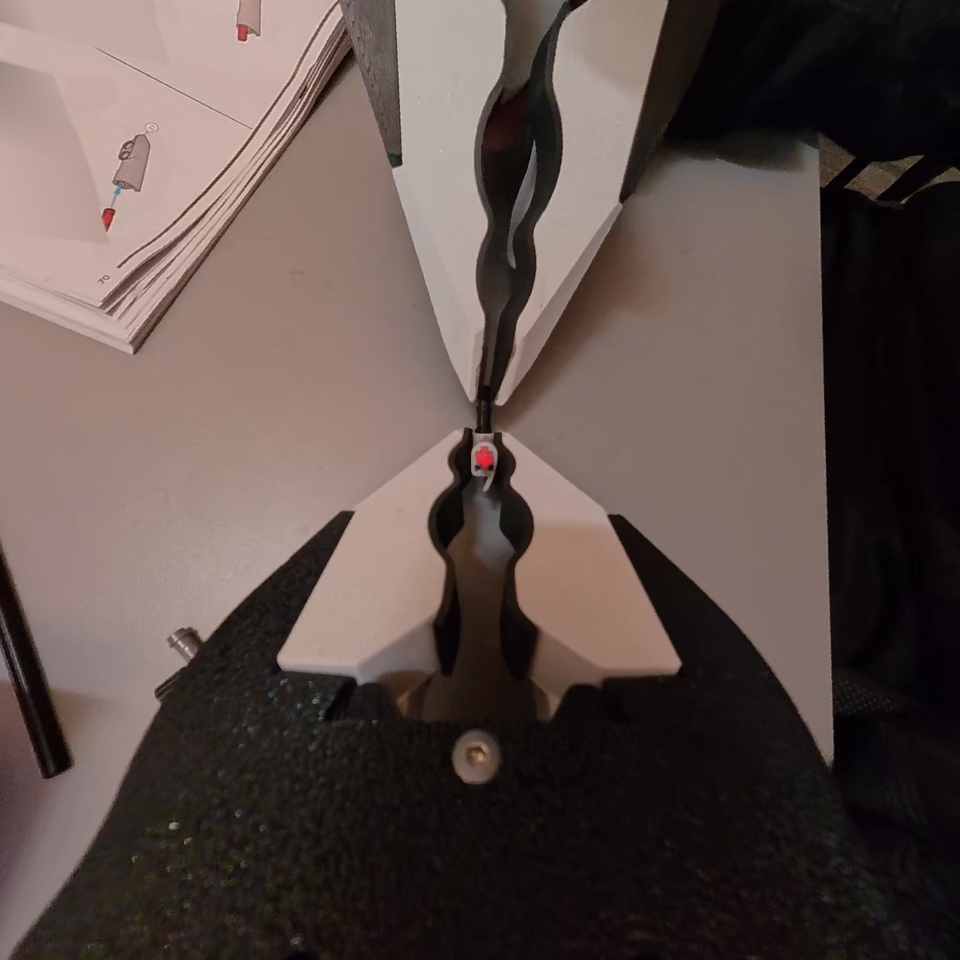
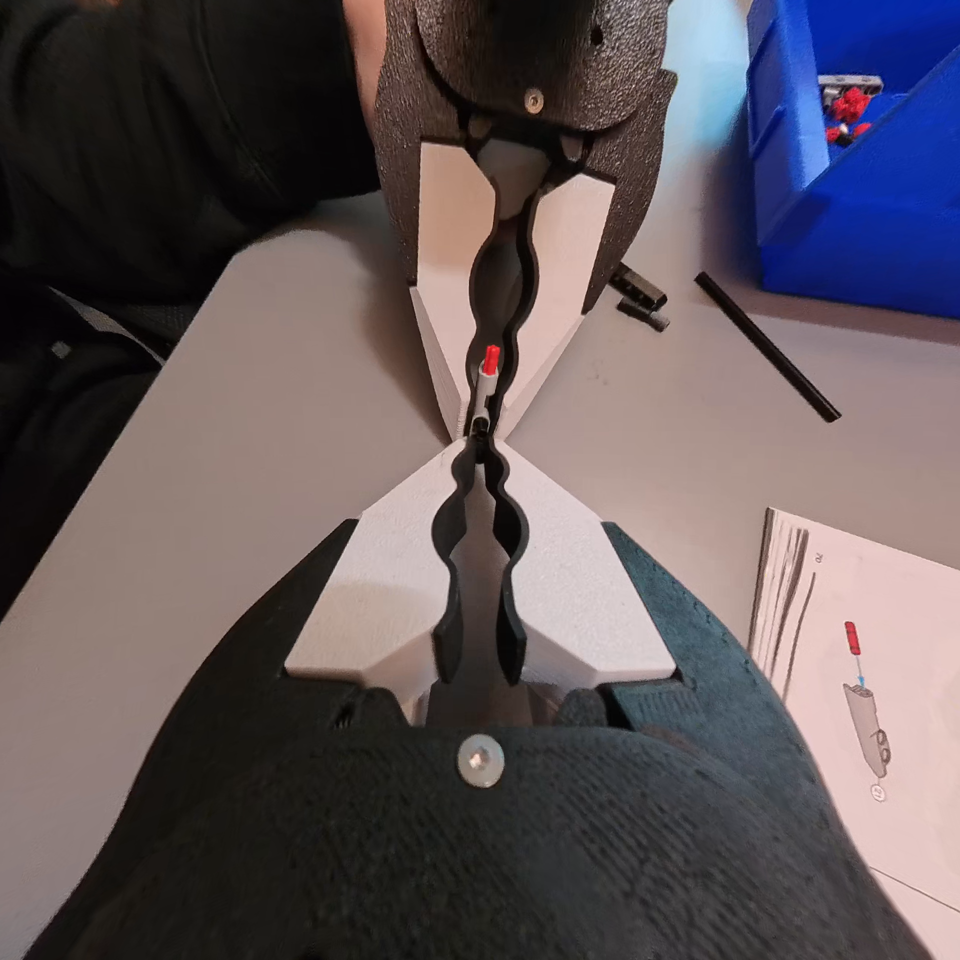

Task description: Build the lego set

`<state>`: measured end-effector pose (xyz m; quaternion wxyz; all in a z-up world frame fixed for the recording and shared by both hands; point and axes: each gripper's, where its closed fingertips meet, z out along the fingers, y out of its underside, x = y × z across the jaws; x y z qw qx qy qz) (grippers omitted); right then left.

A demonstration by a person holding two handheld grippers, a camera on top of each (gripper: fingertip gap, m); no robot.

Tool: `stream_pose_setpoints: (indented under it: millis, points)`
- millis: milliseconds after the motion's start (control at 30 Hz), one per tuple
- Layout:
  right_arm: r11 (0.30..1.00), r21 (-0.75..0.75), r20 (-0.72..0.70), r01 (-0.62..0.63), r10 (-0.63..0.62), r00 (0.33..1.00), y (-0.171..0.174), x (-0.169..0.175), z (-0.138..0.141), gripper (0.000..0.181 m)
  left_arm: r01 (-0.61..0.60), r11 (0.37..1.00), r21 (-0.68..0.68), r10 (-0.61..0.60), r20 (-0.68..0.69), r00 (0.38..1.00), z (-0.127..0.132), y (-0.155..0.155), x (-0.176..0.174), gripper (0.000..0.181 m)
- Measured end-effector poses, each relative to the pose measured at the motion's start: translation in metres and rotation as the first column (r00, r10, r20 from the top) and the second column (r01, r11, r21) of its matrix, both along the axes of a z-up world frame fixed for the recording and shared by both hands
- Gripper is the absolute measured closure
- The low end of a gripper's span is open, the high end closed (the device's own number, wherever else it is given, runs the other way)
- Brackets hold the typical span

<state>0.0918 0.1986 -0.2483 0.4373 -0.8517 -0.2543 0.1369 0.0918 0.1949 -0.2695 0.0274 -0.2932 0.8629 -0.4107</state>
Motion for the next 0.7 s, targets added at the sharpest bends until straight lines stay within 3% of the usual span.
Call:
stream_pose_setpoints:
  millis: [300,433,567,700]
  points:
    - [1.000,0.029,0.003,0.007,-0.007,1.000,0.004,0.000,0.003,0.181,-0.004,1.000,-0.002,0.004,-0.002,1.000,0.000,0.000,0.000,0.176]
    - [0.996,-0.063,0.112,0.070,-0.063,0.992,-0.013,0.030,-0.019,0.181,-0.004,1.000,-0.001,0.004,0.000,1.000,0.000,0.000,0.001,0.176]
    - [0.989,0.037,0.058,0.144,-0.146,0.988,-0.012,0.052,-0.004,0.181,-0.004,1.000,-0.004,0.004,-0.003,1.000,0.000,0.000,0.001,0.177]
    - [0.990,0.088,0.006,0.113,-0.114,0.993,-0.016,0.052,0.008,0.176,-0.005,1.000,-0.003,0.005,0.000,1.000,0.000,0.000,0.001,0.177]
